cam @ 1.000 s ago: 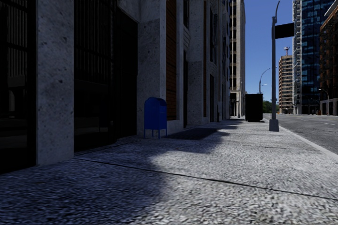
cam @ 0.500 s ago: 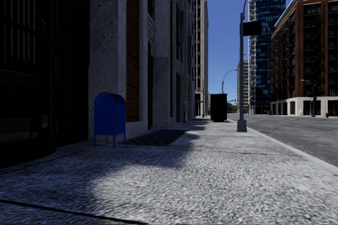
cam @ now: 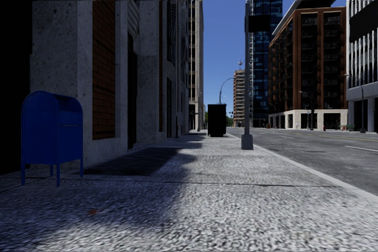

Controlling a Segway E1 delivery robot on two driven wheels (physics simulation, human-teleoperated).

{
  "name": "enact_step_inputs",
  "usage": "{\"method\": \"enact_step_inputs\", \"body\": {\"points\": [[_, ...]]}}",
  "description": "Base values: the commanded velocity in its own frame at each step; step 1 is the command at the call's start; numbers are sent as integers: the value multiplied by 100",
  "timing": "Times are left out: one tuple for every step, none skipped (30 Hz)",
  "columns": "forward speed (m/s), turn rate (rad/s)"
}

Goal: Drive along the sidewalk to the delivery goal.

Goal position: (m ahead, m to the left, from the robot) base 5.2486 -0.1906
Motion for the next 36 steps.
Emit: {"method": "enact_step_inputs", "body": {"points": [[200, -21], [200, -7], [200, 0], [200, 0], [200, 0], [200, 0], [200, 0], [200, 0], [200, 0], [200, 0], [200, 0], [200, 0], [200, 0], [200, 0], [200, 0], [200, 0], [200, 0], [200, 0], [200, 0], [200, 0], [200, 0], [200, 0], [200, 0], [200, 0], [200, 0], [200, 0], [200, 0], [200, 0], [200, 0], [200, 0], [200, 0], [200, 0], [200, 0], [200, 0], [200, 0], [200, 0]]}}
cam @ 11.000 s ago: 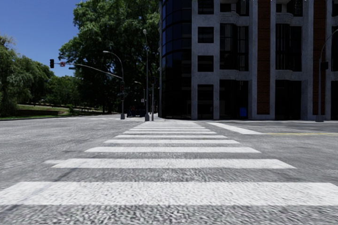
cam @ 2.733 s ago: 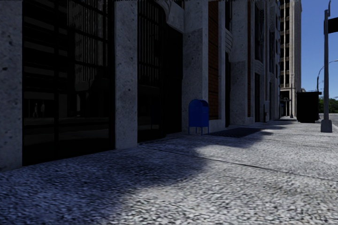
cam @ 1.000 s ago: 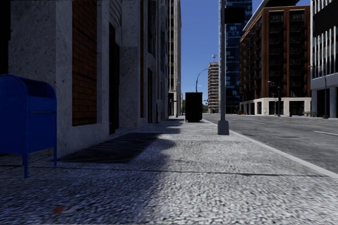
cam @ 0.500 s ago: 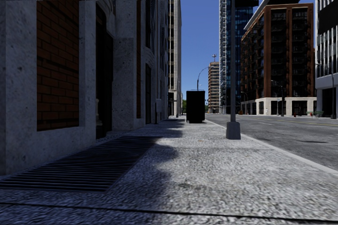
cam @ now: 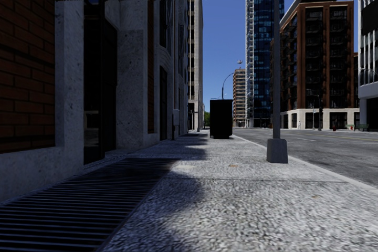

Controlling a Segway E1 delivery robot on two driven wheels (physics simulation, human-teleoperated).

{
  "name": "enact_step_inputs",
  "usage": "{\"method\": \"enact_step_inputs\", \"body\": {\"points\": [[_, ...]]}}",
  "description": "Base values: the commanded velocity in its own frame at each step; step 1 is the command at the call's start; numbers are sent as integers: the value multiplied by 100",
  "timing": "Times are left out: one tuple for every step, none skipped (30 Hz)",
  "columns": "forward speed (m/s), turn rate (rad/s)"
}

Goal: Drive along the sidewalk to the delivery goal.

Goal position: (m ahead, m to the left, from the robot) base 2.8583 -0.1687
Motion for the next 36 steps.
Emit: {"method": "enact_step_inputs", "body": {"points": [[200, 0], [200, 0], [200, 0], [200, 0], [200, 0], [200, 0], [200, 0], [200, 0], [200, 0], [200, 0], [200, 0], [200, 0], [200, 0], [200, 0], [200, 0], [200, 0], [200, 0], [200, 0], [200, 0], [200, 0], [200, 0], [200, 0], [200, 0], [200, 0], [200, 0], [200, 0], [200, 0], [200, 0], [200, 0], [200, 0], [197, -19], [188, -31], [188, -31], [185, -34], [174, -35], [166, -35]]}}
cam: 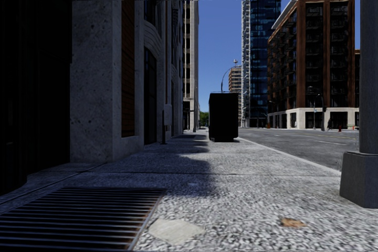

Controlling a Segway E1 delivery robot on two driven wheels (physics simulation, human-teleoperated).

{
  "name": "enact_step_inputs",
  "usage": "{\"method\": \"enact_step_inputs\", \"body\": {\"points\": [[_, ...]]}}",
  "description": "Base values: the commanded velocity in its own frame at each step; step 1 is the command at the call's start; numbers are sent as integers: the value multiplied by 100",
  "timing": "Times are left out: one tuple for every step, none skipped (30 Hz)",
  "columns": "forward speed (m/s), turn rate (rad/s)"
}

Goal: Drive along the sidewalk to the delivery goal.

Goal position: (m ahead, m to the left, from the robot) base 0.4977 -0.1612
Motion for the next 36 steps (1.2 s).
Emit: {"method": "enact_step_inputs", "body": {"points": [[166, -35], [162, -31], [155, -28], [148, -26], [140, -24], [140, -24], [138, -11], [135, 0], [132, 0], [126, 0], [126, 0], [108, 0], [24, 0], [0, 0], [0, 0], [0, 0], [0, 0], [0, 0], [0, 0], [0, 0], [0, 0], [0, 0], [0, 0], [0, 0], [0, 0], [0, 0], [0, 0], [0, 0], [0, 0], [0, 0], [0, 0], [0, 0], [0, 0], [0, 0], [0, 0], [0, 0]]}}
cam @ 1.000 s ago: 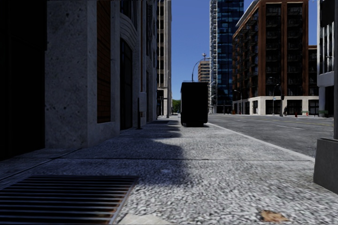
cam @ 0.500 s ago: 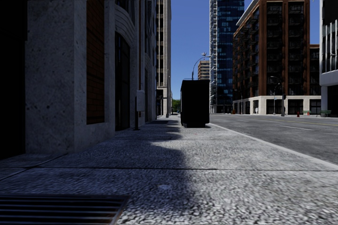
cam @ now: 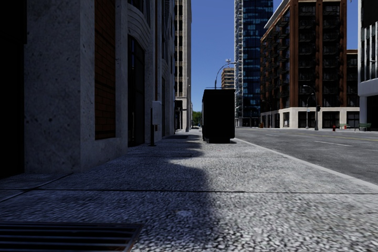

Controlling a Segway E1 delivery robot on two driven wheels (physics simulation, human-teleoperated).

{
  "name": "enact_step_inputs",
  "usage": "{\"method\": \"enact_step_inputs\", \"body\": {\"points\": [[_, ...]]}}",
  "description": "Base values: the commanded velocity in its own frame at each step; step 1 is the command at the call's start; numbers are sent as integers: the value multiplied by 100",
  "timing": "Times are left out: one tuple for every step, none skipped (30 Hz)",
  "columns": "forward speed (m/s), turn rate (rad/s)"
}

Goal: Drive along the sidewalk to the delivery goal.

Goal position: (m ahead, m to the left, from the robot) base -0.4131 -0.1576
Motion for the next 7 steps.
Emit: {"method": "enact_step_inputs", "body": {"points": [[0, 0], [0, 0], [0, 0], [0, 0], [0, 0], [0, 0], [0, 0]]}}
